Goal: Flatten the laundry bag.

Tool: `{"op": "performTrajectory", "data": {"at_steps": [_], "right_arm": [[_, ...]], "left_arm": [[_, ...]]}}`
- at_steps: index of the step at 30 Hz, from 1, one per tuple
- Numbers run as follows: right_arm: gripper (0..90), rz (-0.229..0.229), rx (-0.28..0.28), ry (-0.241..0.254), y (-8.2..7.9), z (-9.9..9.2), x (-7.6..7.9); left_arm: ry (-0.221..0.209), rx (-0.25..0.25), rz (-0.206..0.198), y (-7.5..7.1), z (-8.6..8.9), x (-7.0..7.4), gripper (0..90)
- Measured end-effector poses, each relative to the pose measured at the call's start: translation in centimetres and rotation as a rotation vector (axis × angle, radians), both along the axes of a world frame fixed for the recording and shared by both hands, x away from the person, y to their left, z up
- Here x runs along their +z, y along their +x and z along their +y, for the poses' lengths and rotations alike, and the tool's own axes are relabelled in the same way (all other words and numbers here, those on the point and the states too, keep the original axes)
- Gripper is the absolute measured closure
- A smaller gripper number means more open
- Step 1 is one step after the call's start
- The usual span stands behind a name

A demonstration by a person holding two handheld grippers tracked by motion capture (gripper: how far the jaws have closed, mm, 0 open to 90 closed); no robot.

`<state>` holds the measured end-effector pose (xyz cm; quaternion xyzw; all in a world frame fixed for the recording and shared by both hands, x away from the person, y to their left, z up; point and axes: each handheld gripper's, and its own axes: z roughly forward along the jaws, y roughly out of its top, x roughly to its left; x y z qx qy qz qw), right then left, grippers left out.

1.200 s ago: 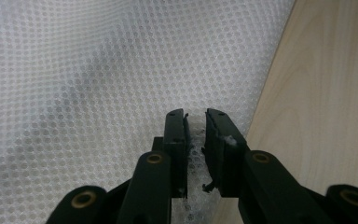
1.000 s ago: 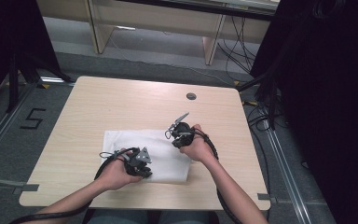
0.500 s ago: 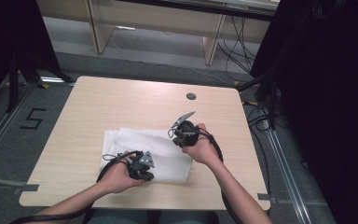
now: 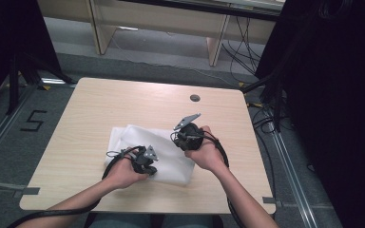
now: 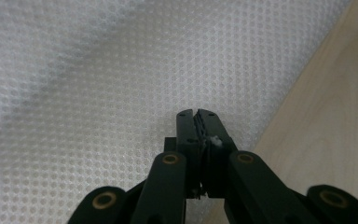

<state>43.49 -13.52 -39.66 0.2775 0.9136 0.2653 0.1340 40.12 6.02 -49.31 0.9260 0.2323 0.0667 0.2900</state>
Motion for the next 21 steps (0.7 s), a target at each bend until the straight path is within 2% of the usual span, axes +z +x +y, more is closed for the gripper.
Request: {"op": "performTrajectory", "data": {"at_steps": [1,2,3,5,6,8,10,12,13,16,17,19,20,21], "right_arm": [[90.0,-0.015,0.005,0.003,0.0,0.0,0.0],[90.0,-0.014,-0.004,0.011,-0.1,0.0,0.2],[90.0,-0.027,0.01,0.005,-0.1,-0.1,0.4],[90.0,-0.015,-0.006,0.022,-0.4,0.0,0.6],[90.0,-0.037,0.003,0.022,-0.3,0.0,0.6],[90.0,-0.028,0.001,0.024,-0.3,-0.1,0.7],[90.0,-0.035,-0.005,0.028,-0.4,-0.1,0.7],[90.0,-0.068,0.006,0.038,-0.4,-0.1,0.7],[90.0,-0.061,-0.004,0.031,-0.5,-0.2,0.8],[90.0,-0.047,0.02,0.047,-1.0,-0.2,1.1],[90.0,-0.059,0.018,0.059,-1.2,-0.1,1.1],[90.0,-0.057,0.042,0.054,-1.5,-0.1,1.3],[90.0,-0.071,0.059,0.057,-1.6,-0.1,1.3],[90.0,-0.055,0.044,0.051,-1.8,-0.1,1.4]], "left_arm": [[-0.016,0.019,-0.002,0.0,0.0,-0.1,87.1],[-0.018,0.021,-0.004,0.1,0.0,-0.1,87.2],[-0.022,0.025,-0.001,0.2,0.1,-0.1,87.1],[-0.036,0.046,-0.002,0.1,0.2,0.0,87.0],[-0.014,0.02,-0.002,0.1,0.3,0.2,87.0],[-0.021,0.029,-0.002,-0.3,0.2,0.4,87.7],[0.004,0.007,0.011,-0.9,0.2,0.6,89.1],[0.011,0.007,0.009,-1.3,0.0,0.5,89.3],[0.013,0.011,0.012,-1.2,-0.1,0.4,89.3],[-0.008,0.041,0.022,-0.7,0.0,0.3,89.3],[-0.01,0.047,0.022,-0.6,0.0,0.3,89.3],[-0.013,0.058,0.025,-0.4,0.3,0.3,89.3],[-0.02,0.066,0.032,-0.3,0.3,0.3,89.3],[-0.044,0.095,0.039,-0.4,0.2,0.1,89.3]]}}
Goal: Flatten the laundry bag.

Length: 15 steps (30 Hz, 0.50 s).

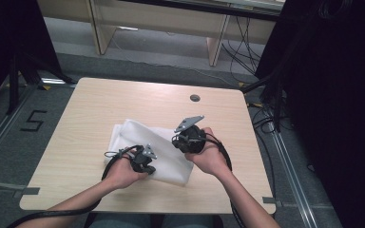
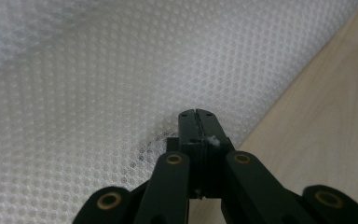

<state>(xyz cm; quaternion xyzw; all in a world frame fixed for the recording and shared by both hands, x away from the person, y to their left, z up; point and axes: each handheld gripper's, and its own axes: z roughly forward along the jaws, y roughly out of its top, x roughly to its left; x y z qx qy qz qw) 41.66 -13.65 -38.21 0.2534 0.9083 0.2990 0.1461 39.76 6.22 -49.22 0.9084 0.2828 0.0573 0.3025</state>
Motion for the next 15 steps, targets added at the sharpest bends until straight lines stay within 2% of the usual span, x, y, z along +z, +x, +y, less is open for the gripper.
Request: {"op": "performTrajectory", "data": {"at_steps": [1,2,3,4,5,6,8,9,10,11,12,15], "right_arm": [[90.0,-0.014,0.02,0.007,-0.1,0.1,-0.1],[90.0,-0.025,0.041,0.0,-0.1,0.0,0.0],[90.0,-0.011,0.039,0.006,-0.3,0.0,0.0],[90.0,-0.018,0.036,0.01,-0.4,0.1,0.0],[90.0,-0.003,0.041,0.018,-0.6,0.3,0.0],[90.0,-0.02,0.044,0.012,-0.7,0.2,0.0],[90.0,-0.018,0.059,0.018,-0.8,0.3,-0.1],[90.0,-0.012,0.042,0.013,-1.1,0.4,-0.1],[90.0,-0.011,0.052,0.017,-1.2,0.4,-0.1],[90.0,0.0,0.054,0.021,-1.3,0.4,-0.1],[90.0,0.004,0.059,0.013,-1.4,0.4,0.0],[90.0,0.014,0.024,0.014,-1.8,0.5,-0.1]], "left_arm": [[0.026,-0.031,-0.009,0.4,0.2,0.0,89.3],[0.022,-0.019,-0.008,0.4,0.3,0.0,89.3],[-0.009,0.013,-0.002,0.3,0.1,-0.3,89.3],[0.021,-0.009,-0.007,0.5,0.3,-0.2,89.3],[0.013,-0.002,-0.005,0.6,0.3,-0.3,89.3],[-0.01,0.027,-0.011,0.5,0.2,-0.4,89.2],[-0.013,0.027,-0.023,0.7,0.4,-0.4,89.2],[0.011,0.002,-0.019,0.9,0.6,-0.3,89.2],[-0.014,0.031,-0.005,0.8,0.5,-0.4,89.2],[-0.027,0.052,-0.016,0.7,0.5,-0.5,89.2],[-0.034,0.044,-0.008,0.6,0.5,-0.4,89.2],[-0.035,0.021,-0.013,0.1,0.8,0.0,88.9]]}}
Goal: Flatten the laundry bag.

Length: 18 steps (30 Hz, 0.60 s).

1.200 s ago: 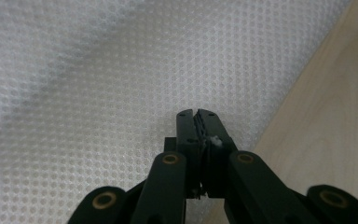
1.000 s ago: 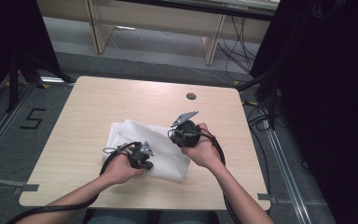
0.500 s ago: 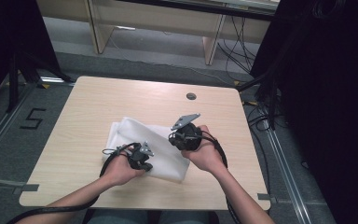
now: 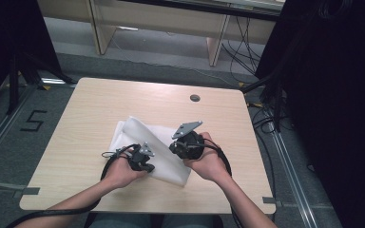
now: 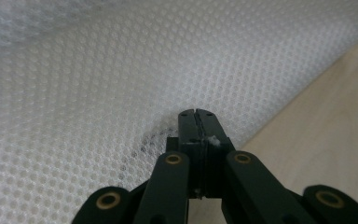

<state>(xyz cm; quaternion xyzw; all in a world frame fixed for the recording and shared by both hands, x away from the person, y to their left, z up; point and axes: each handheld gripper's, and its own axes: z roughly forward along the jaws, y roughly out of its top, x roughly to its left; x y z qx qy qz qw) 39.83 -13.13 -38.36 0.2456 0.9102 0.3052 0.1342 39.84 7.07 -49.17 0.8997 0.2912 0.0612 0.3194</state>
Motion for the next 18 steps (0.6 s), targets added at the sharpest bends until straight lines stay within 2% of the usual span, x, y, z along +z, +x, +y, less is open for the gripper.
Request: {"op": "performTrajectory", "data": {"at_steps": [1,2,3,4,5,6,7,10,12,14,15,16,17,18], "right_arm": [[90.0,0.002,0.016,0.006,-0.1,0.0,-0.1],[90.0,0.0,0.022,0.003,-0.1,0.0,-0.1],[90.0,-0.007,0.028,0.003,-0.2,0.0,-0.2],[90.0,-0.004,0.035,0.005,-0.4,0.0,-0.2],[90.0,0.005,0.041,0.01,-0.6,0.0,-0.3],[90.0,-0.007,0.063,0.011,-0.6,0.0,-0.4],[90.0,0.0,0.061,0.014,-0.9,0.0,-0.5],[90.0,0.004,0.082,0.011,-1.5,0.2,-0.7],[90.0,-0.008,0.113,0.002,-1.7,0.3,-0.9],[90.0,-0.001,0.114,0.002,-2.2,0.6,-0.9],[90.0,-0.001,0.128,0.0,-2.4,0.7,-1.0],[90.0,0.002,0.124,-0.001,-2.6,0.8,-1.0],[90.0,0.0,0.137,0.0,-2.7,0.9,-1.0],[90.0,-0.012,0.138,-0.003,-2.6,1.0,-1.0]], "left_arm": [[-0.005,-0.002,-0.004,-0.2,0.2,0.1,88.8],[0.023,-0.032,-0.006,-0.3,0.8,0.6,88.8],[-0.012,0.0,-0.006,-0.6,1.0,0.7,88.6],[-0.012,0.0,-0.009,-0.7,1.6,1.0,88.5],[-0.026,0.02,-0.013,-0.9,2.2,1.3,88.4],[-0.012,0.013,-0.023,-0.9,3.1,1.6,88.3],[-0.021,0.046,-0.032,-1.1,3.7,1.8,88.2],[-0.011,0.078,-0.035,-1.4,5.9,1.9,87.4],[0.0,0.101,-0.015,-1.7,7.1,1.5,87.2],[0.013,0.114,0.003,-2.2,8.0,0.9,87.1],[0.022,0.113,0.004,-2.3,8.1,0.7,87.0],[0.043,0.083,0.011,-2.3,8.2,0.6,87.0],[0.021,0.101,0.025,-2.5,7.9,0.4,87.1],[0.03,0.082,0.027,-2.5,7.6,0.4,87.2]]}}
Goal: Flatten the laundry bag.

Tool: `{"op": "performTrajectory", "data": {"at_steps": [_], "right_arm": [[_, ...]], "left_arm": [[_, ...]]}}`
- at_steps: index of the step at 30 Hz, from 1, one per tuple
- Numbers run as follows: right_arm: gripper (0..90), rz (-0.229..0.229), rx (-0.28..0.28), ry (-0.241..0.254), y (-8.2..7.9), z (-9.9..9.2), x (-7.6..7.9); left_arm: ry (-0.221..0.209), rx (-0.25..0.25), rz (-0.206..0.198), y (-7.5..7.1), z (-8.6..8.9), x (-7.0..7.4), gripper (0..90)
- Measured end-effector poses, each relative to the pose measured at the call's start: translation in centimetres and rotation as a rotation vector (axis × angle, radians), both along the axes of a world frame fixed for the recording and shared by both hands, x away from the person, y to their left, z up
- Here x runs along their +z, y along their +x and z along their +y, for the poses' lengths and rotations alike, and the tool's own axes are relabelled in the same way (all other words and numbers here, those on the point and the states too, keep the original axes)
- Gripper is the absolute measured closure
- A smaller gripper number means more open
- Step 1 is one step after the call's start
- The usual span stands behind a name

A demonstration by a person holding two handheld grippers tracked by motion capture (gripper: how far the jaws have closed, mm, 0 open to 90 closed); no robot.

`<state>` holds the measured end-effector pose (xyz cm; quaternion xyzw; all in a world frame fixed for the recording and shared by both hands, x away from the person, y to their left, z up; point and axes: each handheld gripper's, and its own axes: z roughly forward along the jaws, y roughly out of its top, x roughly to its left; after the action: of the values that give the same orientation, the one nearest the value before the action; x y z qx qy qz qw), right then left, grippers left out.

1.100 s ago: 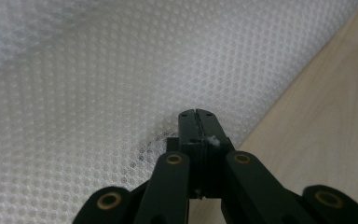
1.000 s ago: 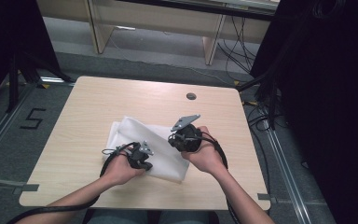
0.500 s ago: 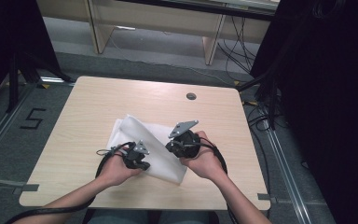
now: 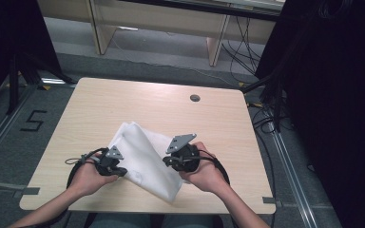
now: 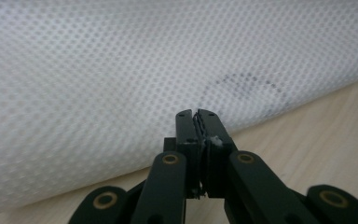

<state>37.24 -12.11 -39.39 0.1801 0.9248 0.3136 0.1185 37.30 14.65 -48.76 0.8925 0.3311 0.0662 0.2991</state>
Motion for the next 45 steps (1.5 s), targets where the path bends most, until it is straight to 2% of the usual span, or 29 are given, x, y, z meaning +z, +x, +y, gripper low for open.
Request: {"op": "performTrajectory", "data": {"at_steps": [1,2,3,6,7,8,9,10,11,12,13,15,16,17,19,20,21,22,25,26,28,35,36,38,39,40,41,44,45], "right_arm": [[90.0,0.019,-0.006,0.005,-0.1,0.1,0.1],[90.0,0.006,0.0,0.005,0.1,0.1,0.1],[90.0,-0.006,-0.003,0.014,0.2,0.1,0.2],[90.0,-0.014,-0.013,0.016,0.5,0.0,0.7],[90.0,-0.003,-0.021,0.02,0.6,0.0,1.0],[90.0,-0.037,-0.01,0.023,0.8,-0.1,1.1],[90.0,-0.026,-0.017,0.024,0.8,0.0,1.4],[90.0,-0.018,-0.018,0.028,0.8,0.0,1.7],[90.0,-0.043,-0.008,0.034,0.9,0.1,1.9],[90.0,-0.036,-0.016,0.036,0.9,0.2,2.2],[90.0,-0.049,-0.002,0.03,1.1,0.3,2.4],[90.0,-0.042,-0.014,0.034,1.1,0.4,2.7],[90.0,-0.076,0.011,0.023,1.3,0.5,2.8],[90.0,-0.068,0.004,0.027,1.3,0.6,2.9],[90.0,-0.075,0.011,0.031,1.4,0.6,2.9],[90.0,-0.063,0.008,0.029,1.5,0.6,2.9],[90.0,-0.068,0.009,0.027,1.6,0.6,2.9],[90.0,-0.058,0.005,0.028,1.6,0.6,2.9],[90.0,-0.064,0.009,0.032,1.8,0.6,2.5],[90.0,-0.077,0.017,0.024,1.8,0.6,2.4],[90.0,-0.044,0.018,0.031,1.5,0.7,2.1],[90.0,-0.034,0.058,0.031,0.6,0.8,1.2],[90.0,-0.03,0.057,0.026,0.4,0.8,0.9],[90.0,-0.012,0.057,0.02,0.1,0.9,0.6],[90.0,-0.02,0.063,0.013,0.0,1.0,0.4],[90.0,-0.001,0.078,0.027,-0.2,1.1,0.2],[90.0,0.004,0.08,0.027,-0.4,1.2,0.0],[90.0,-0.003,0.115,0.019,-0.6,1.6,-0.4],[90.0,0.012,0.109,0.021,-0.8,1.6,-0.5]], "left_arm": [[0.013,-0.031,0.002,0.0,-0.3,0.1,87.2],[-0.005,-0.02,-0.006,-0.1,-0.7,0.1,87.3],[0.006,-0.045,0.002,-0.1,-1.1,0.3,87.3],[0.008,-0.07,0.008,-0.1,-2.2,0.1,87.4],[0.011,-0.078,0.007,0.0,-2.6,0.1,87.5],[0.016,-0.083,0.004,0.1,-2.8,0.1,87.5],[0.025,-0.09,0.005,0.2,-3.1,0.1,87.6],[0.001,-0.063,0.002,0.3,-3.7,-0.1,87.6],[-0.001,-0.068,-0.007,0.6,-4.0,-0.1,87.6],[0.017,-0.078,-0.004,0.8,-4.2,-0.1,87.6],[0.023,-0.083,-0.007,1.2,-4.6,-0.2,87.6],[-0.001,-0.056,-0.009,1.8,-5.4,-0.4,87.6],[0.01,-0.07,-0.024,2.3,-5.6,-0.4,87.6],[0.002,-0.051,-0.027,2.6,-5.8,-0.4,87.6],[0.025,-0.063,-0.029,3.6,-5.8,-0.3,87.8],[0.017,-0.046,-0.027,3.9,-6.0,-0.4,87.8],[0.02,-0.051,-0.037,4.2,-6.0,-0.4,87.8],[0.007,-0.032,-0.041,4.5,-6.2,-0.6,87.7],[-0.016,-0.014,-0.037,4.9,-6.3,-0.8,87.3],[-0.024,-0.01,-0.046,4.9,-6.3,-0.9,87.3],[-0.023,-0.008,-0.039,4.8,-6.2,-0.9,86.9],[-0.026,-0.018,-0.05,3.9,-5.2,-0.5,86.0],[-0.016,-0.025,-0.056,3.8,-4.9,-0.3,85.8],[-0.022,-0.014,-0.06,3.3,-4.1,0.0,85.6],[-0.061,0.023,-0.068,2.9,-3.6,0.0,85.5],[-0.07,0.034,-0.057,2.7,-3.1,0.1,85.4],[-0.062,0.035,-0.067,2.4,-2.5,0.2,85.2],[-0.093,0.063,-0.072,1.7,-0.9,0.7,84.7],[-0.1,0.069,-0.078,1.5,-0.5,0.9,84.4]]}}
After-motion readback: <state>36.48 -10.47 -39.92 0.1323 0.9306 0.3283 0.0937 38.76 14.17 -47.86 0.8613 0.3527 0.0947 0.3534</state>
